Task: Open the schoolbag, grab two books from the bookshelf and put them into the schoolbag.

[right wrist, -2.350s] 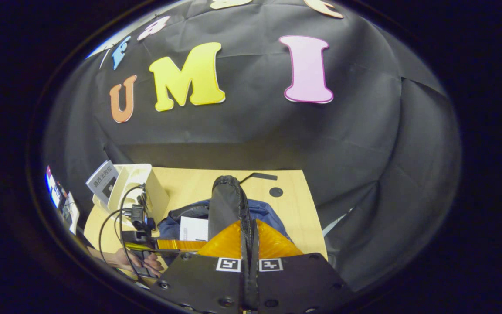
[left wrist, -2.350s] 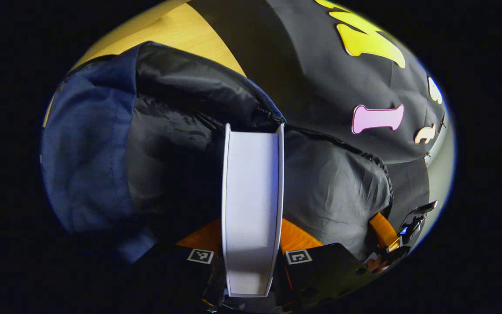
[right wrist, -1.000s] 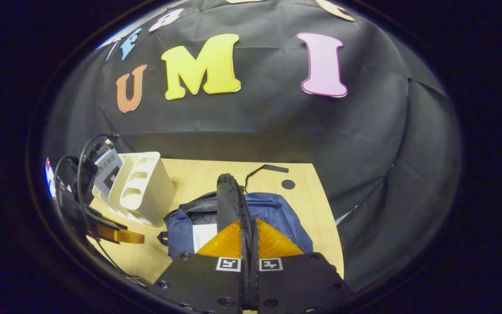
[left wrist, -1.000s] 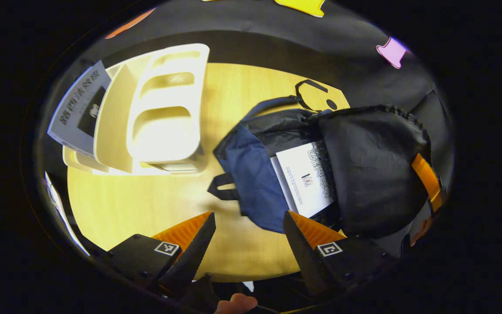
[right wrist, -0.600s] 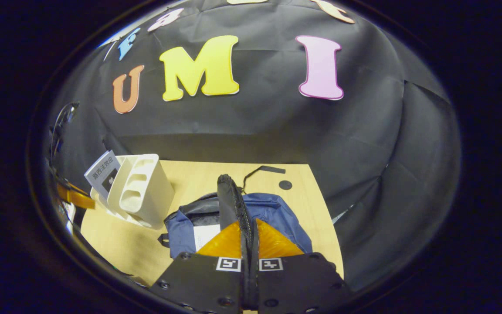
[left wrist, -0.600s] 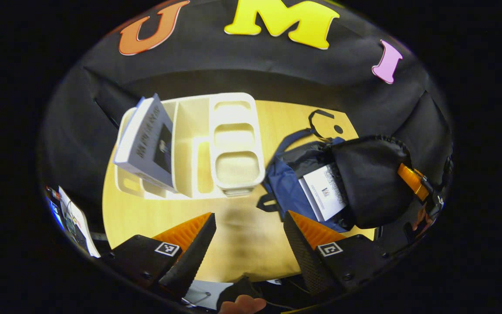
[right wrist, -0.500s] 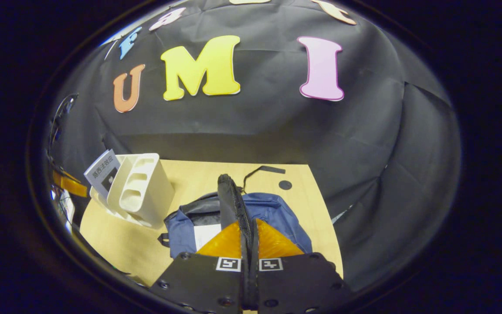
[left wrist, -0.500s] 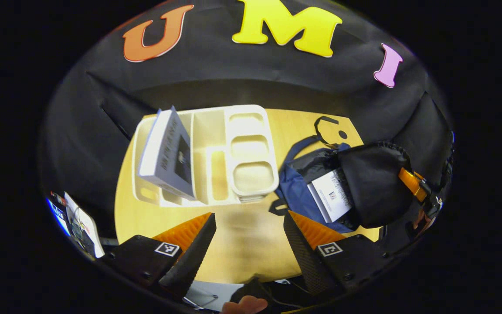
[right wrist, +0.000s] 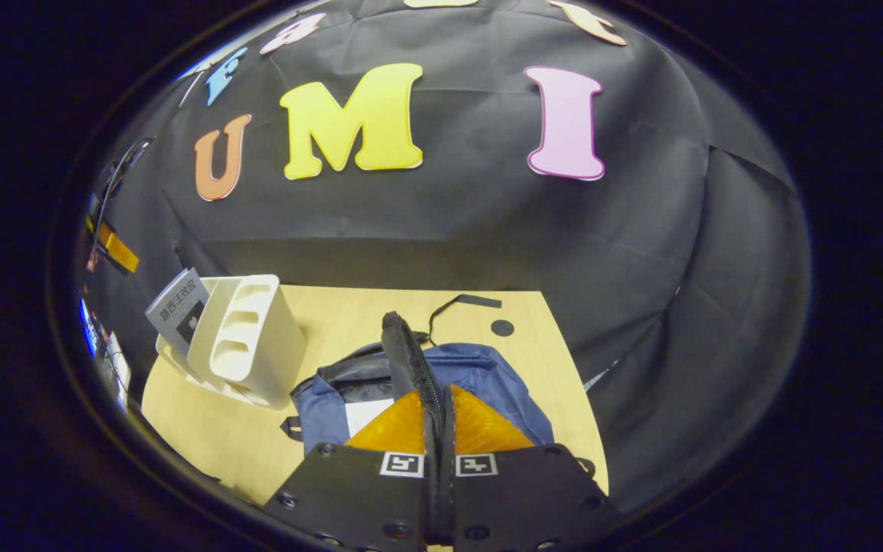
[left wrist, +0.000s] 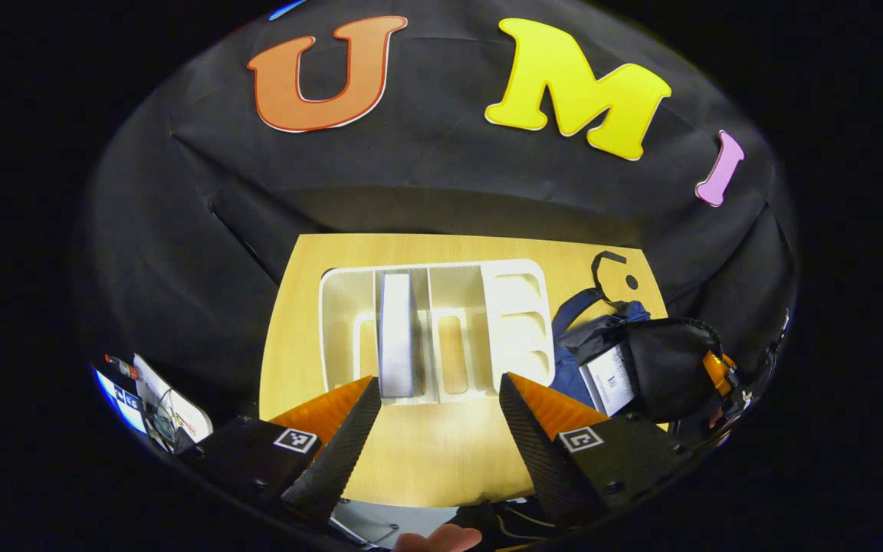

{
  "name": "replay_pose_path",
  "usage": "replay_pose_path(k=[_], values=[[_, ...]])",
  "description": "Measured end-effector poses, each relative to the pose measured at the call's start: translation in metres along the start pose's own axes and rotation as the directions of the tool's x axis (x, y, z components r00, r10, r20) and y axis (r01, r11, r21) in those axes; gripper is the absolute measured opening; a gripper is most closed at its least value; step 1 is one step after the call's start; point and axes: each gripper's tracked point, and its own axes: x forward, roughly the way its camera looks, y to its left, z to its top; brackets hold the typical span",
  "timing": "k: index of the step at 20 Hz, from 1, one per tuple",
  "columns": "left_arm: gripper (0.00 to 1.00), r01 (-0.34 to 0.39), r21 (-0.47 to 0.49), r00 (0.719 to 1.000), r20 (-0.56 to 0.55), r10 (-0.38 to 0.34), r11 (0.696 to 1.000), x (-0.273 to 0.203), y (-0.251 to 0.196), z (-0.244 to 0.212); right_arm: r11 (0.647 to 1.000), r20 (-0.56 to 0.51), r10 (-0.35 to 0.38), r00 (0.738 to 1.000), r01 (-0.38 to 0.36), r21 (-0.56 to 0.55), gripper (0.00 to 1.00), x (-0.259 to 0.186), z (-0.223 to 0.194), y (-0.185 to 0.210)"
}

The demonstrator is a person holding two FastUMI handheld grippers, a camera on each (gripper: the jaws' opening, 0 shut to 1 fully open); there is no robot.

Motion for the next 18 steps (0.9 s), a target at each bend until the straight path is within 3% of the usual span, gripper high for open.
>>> replay_pose_path(k=[5,9,18], values=[[0.98,0.024,0.035,0.994,-0.103,-0.02,0.999,0.038,0.01,0.006,1.0,-0.01,-0.011,1.0,0.012,0.01,0.01,0.002,-0.001,0.003],[0.98,0.054,-0.001,0.98,-0.192,-0.053,0.999,0.072,0.017,-0.001,0.999,-0.024,-0.026,0.999,0.027,0.032,0.01,0.006,-0.003,0.001],[0.99,0.048,-0.086,0.933,-0.351,-0.076,0.995,0.124,0.028,-0.024,0.998,-0.044,-0.052,0.998,0.054,0.04,0.0,0.011,-0.007,-0.004]])
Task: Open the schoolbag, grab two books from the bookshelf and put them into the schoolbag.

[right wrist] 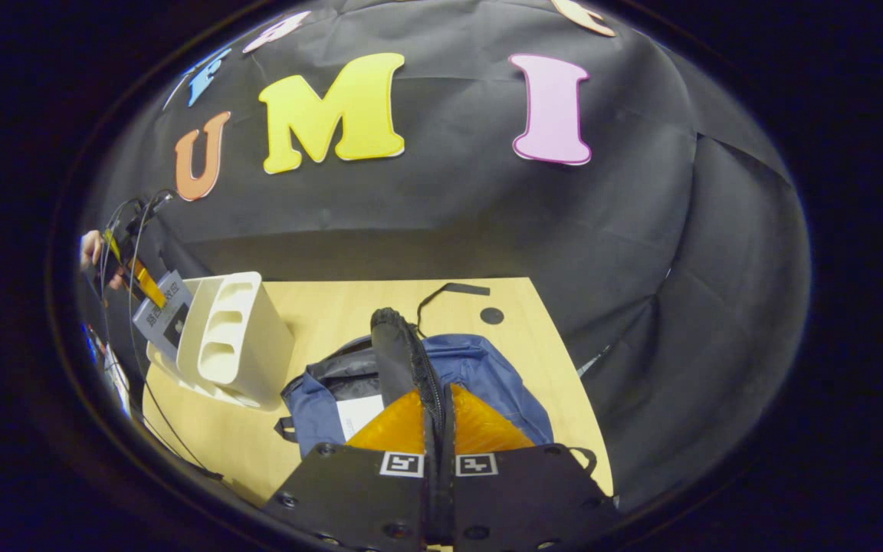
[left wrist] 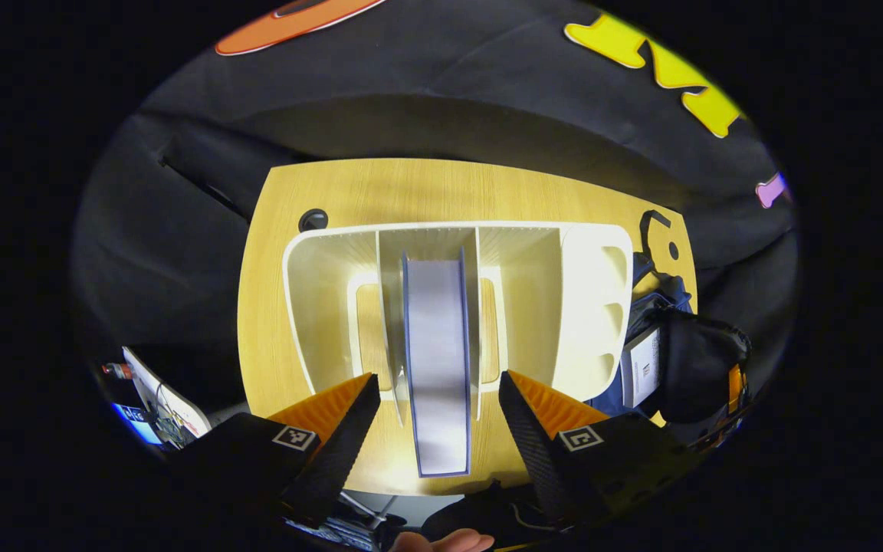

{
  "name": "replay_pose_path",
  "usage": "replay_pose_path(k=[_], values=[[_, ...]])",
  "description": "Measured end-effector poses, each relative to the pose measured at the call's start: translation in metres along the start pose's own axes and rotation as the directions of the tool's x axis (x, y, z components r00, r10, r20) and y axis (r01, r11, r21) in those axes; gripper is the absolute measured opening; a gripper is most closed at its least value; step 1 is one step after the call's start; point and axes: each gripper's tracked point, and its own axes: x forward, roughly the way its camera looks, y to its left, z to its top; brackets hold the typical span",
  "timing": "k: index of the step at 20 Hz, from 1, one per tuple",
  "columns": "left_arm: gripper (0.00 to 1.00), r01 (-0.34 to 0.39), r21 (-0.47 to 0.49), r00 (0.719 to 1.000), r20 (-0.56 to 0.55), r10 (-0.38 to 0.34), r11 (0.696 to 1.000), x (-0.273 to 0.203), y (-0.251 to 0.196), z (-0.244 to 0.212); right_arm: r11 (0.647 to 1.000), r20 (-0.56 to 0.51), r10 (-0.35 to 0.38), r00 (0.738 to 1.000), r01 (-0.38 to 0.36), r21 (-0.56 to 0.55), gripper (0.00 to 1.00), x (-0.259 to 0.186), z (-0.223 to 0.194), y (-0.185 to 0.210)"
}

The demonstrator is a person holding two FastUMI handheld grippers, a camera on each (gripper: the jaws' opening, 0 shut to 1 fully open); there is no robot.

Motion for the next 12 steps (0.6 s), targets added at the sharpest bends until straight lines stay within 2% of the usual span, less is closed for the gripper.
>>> replay_pose_path(k=[4,12], values=[[0.98,-0.01,-0.023,1.0,-0.03,0.009,1.0,0.019,0.001,-0.003,1.0,-0.004,0.004,1.0,-0.004,0.0,0.0,0.002,-0.004,0.001],[0.8,-0.062,-0.04,0.996,-0.066,0.059,0.997,0.035,0.006,-0.011,1.0,-0.007,0.009,1.0,-0.009,-0.003,0.0,0.003,-0.01,-0.004]])
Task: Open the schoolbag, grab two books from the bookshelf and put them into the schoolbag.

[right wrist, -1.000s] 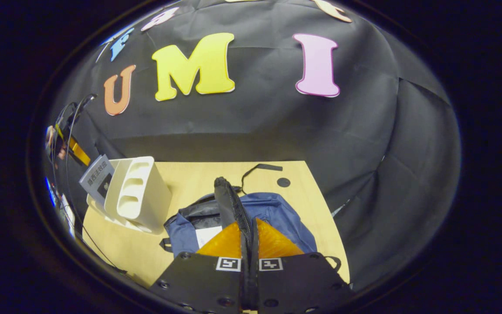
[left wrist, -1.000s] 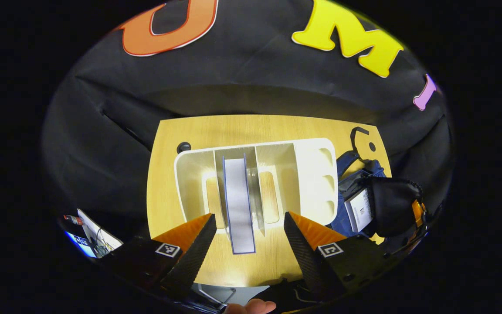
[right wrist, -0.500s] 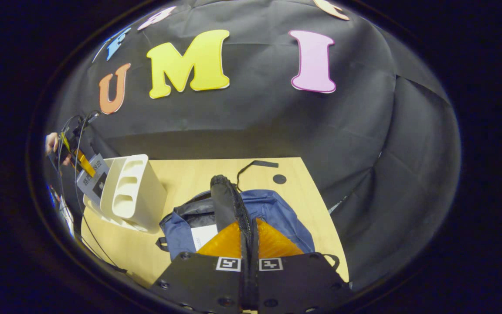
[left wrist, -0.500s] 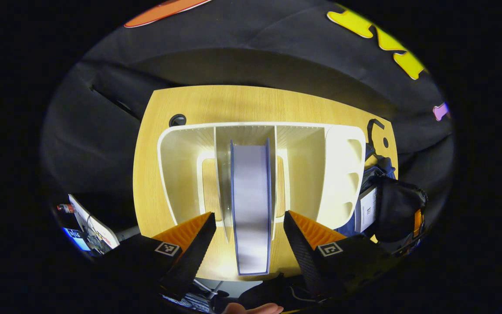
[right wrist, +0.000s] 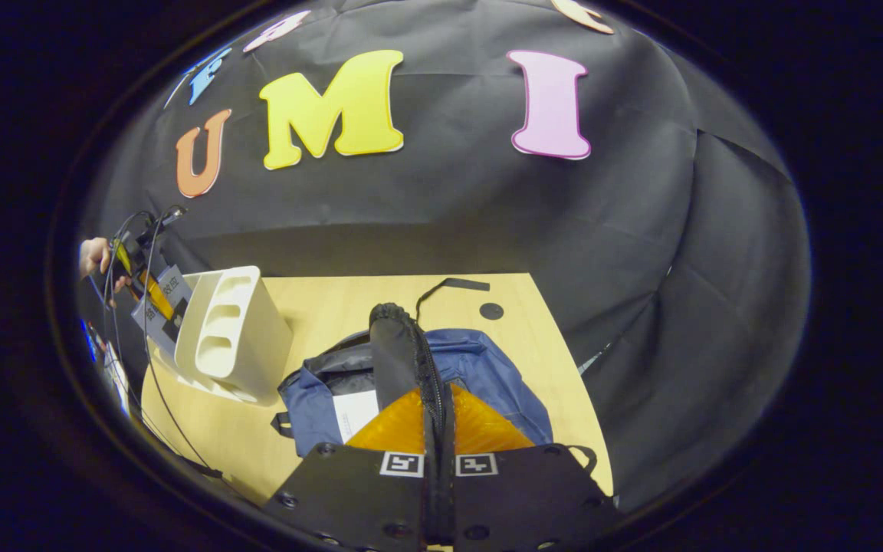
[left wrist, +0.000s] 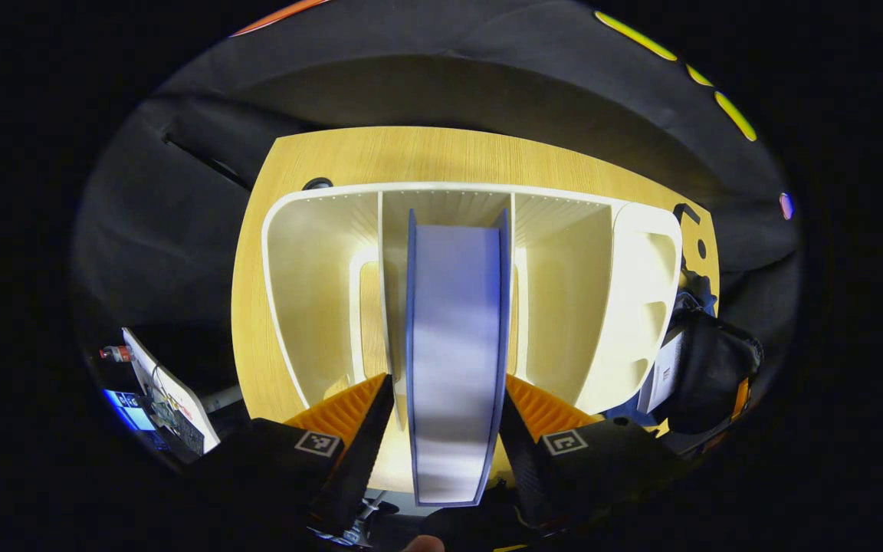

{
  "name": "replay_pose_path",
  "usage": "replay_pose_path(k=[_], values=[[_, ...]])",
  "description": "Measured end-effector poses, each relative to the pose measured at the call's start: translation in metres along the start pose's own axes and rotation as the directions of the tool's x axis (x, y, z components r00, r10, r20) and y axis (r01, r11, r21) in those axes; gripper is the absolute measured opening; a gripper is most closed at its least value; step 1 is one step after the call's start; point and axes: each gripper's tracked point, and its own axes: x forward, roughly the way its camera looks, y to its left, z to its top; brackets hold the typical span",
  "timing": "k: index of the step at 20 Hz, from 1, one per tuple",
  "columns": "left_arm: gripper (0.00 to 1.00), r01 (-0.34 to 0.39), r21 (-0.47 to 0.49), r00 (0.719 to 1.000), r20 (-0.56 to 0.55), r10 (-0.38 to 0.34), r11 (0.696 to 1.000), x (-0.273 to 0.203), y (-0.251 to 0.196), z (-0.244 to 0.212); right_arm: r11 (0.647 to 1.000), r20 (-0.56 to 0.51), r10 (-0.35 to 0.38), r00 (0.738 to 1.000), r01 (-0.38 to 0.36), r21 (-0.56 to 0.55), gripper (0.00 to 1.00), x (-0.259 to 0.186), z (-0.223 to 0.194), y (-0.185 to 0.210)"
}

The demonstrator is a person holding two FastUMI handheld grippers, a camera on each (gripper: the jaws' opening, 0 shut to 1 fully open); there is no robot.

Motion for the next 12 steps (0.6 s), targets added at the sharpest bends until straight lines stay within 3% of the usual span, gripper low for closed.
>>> replay_pose_path(k=[6,12], values=[[0.65,-0.052,-0.011,0.998,-0.029,0.052,0.999,0.008,0.006,-0.005,1.0,0.0,0.013,1.0,-0.013,-0.006,0.01,0.003,-0.004,0.0],[0.48,-0.053,-0.045,0.998,-0.041,0.051,0.998,0.007,0.002,-0.009,1.0,0.0,0.024,1.0,-0.024,-0.002,0.01,0.004,-0.008,-0.005]])
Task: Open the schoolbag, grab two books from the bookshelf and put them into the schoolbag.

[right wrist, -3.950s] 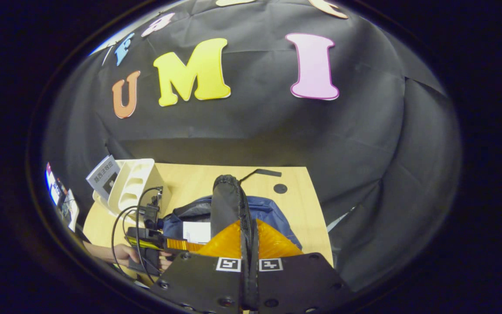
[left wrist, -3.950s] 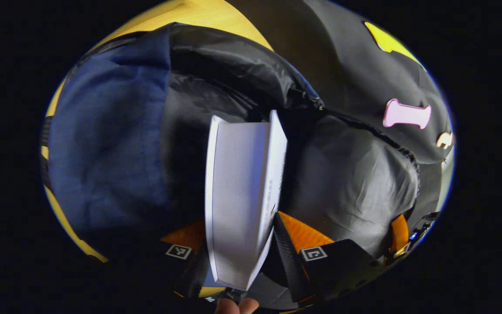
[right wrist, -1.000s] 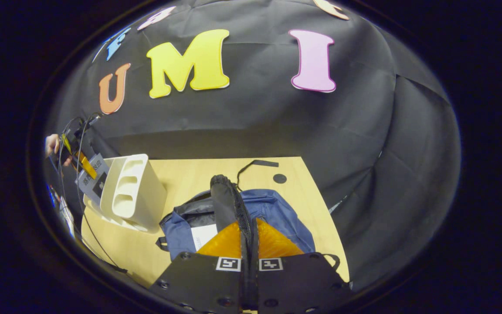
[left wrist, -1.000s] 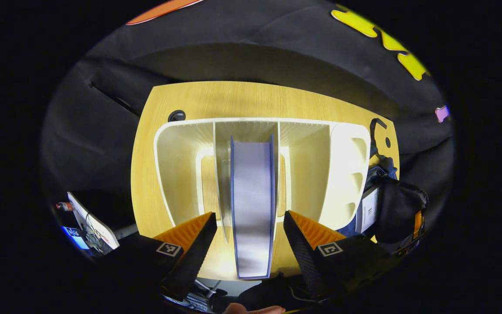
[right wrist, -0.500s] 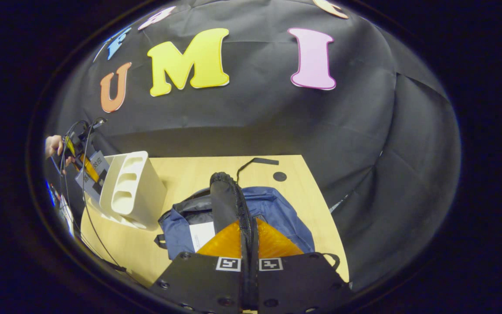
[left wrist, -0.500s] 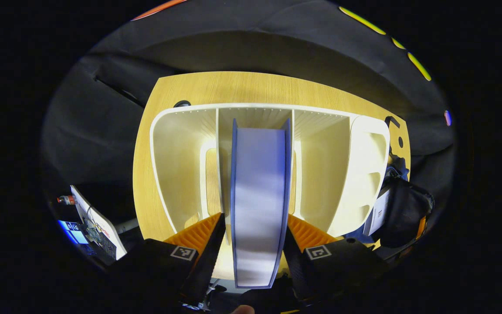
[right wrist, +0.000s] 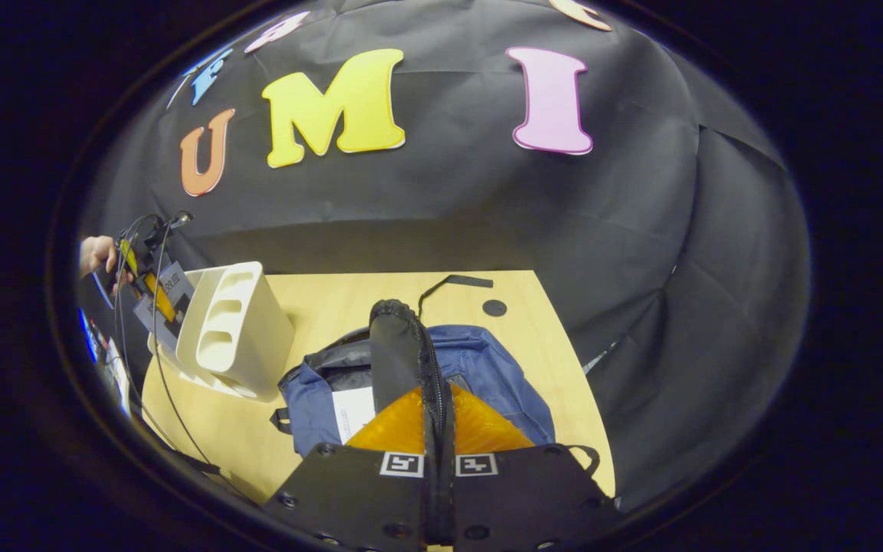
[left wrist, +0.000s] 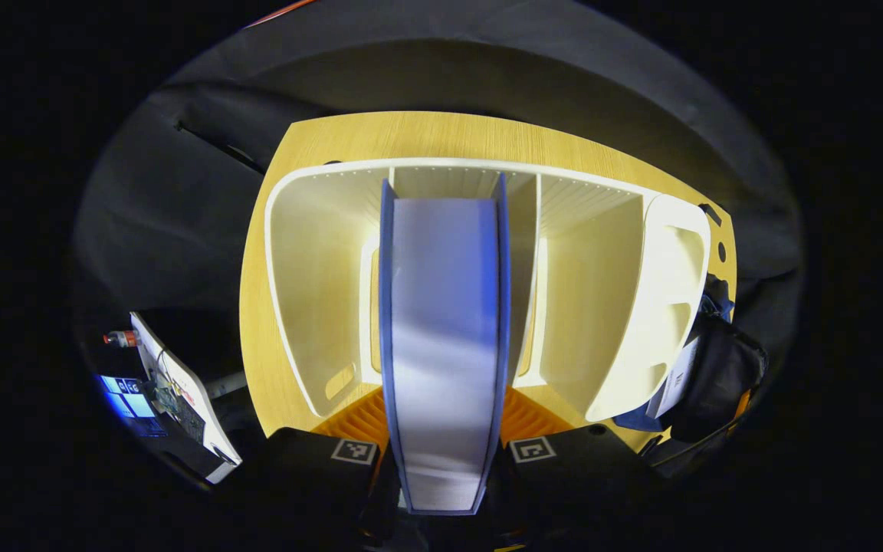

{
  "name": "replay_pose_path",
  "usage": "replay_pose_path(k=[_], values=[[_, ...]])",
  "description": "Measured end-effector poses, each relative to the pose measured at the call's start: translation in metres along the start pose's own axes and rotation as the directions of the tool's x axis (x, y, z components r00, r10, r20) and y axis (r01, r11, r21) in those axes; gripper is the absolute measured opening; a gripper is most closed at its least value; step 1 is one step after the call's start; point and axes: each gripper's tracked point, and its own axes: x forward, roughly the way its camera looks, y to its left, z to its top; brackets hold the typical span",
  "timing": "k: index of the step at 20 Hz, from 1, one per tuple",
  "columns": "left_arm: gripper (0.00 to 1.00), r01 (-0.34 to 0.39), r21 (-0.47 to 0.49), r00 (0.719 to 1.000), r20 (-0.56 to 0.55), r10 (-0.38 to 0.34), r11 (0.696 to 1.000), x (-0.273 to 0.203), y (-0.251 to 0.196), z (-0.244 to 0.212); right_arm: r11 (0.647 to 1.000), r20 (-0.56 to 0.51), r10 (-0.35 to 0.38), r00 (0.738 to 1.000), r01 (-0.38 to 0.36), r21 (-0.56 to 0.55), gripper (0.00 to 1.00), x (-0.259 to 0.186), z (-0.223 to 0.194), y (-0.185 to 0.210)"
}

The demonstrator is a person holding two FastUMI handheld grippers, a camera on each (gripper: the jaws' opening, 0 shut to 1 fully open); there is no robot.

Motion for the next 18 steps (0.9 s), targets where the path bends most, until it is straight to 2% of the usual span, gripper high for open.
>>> replay_pose_path(k=[3,6,11,14,18], values=[[0.47,-0.02,-0.012,0.999,0.032,0.02,1.0,-0.014,0.004,-0.004,1.0,0.001,0.007,1.0,-0.007,-0.001,0.01,0.002,-0.002,-0.002],[0.46,0.006,0.012,0.997,0.081,-0.007,1.0,-0.042,0.002,-0.013,1.0,0.002,0.02,1.0,-0.02,-0.005,0.03,0.003,-0.001,-0.001],[0.46,0.045,0.024,0.986,0.159,-0.048,0.999,-0.107,0.008,-0.05,0.999,0.01,0.038,0.999,-0.038,-0.009,0.01,0.001,-0.001,-0.001],[0.45,0.068,0.016,0.966,0.25,-0.07,0.998,-0.15,0.011,-0.065,0.999,0.013,0.045,0.999,-0.045,-0.004,0.01,0.0,-0.002,-0.002],[0.45,0.186,0.015,0.919,0.352,-0.179,0.982,-0.191,0.0,-0.079,0.999,0.019,0.05,0.999,-0.049,-0.003,0.01,-0.004,-0.002,-0.002]])
